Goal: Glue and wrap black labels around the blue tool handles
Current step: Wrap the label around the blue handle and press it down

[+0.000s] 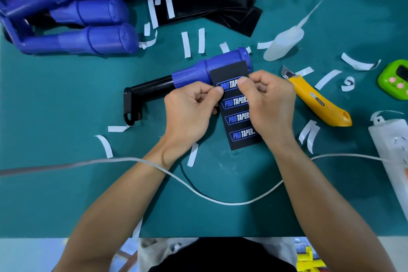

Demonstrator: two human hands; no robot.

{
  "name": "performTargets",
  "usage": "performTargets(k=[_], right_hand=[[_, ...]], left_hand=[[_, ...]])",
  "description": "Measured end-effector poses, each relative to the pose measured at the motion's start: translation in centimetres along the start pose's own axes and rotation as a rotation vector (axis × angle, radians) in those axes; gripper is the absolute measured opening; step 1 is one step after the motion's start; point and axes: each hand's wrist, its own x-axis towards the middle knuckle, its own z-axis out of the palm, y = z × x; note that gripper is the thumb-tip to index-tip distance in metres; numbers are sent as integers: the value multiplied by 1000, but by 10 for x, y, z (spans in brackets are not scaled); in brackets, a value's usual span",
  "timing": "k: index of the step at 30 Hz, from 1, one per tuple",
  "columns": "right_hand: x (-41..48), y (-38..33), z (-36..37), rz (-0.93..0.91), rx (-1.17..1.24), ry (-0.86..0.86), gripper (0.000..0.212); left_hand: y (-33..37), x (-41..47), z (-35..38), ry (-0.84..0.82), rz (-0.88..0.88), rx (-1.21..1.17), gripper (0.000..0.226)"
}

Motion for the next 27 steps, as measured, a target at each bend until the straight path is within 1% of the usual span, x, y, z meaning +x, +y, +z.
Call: performTargets(k=[15,21,24,26,27], right_hand=[[1,-2,1,-15,-65,6,25],[1,-2,3,-31,-98,24,30],[3,-2,3,-31,-103,30,31],[3,-2,3,-25,-98,21,31],[3,-2,3,-20,-96,15,31]], left_hand=[[0,2,-1,7,-28,35,24],[0,2,-3,-10,-18,58,23],[-1,3,-5,-3,25,135,23],[-2,1,-8,12,83,270,26],[-2,0,-9,49,136,351,31]])
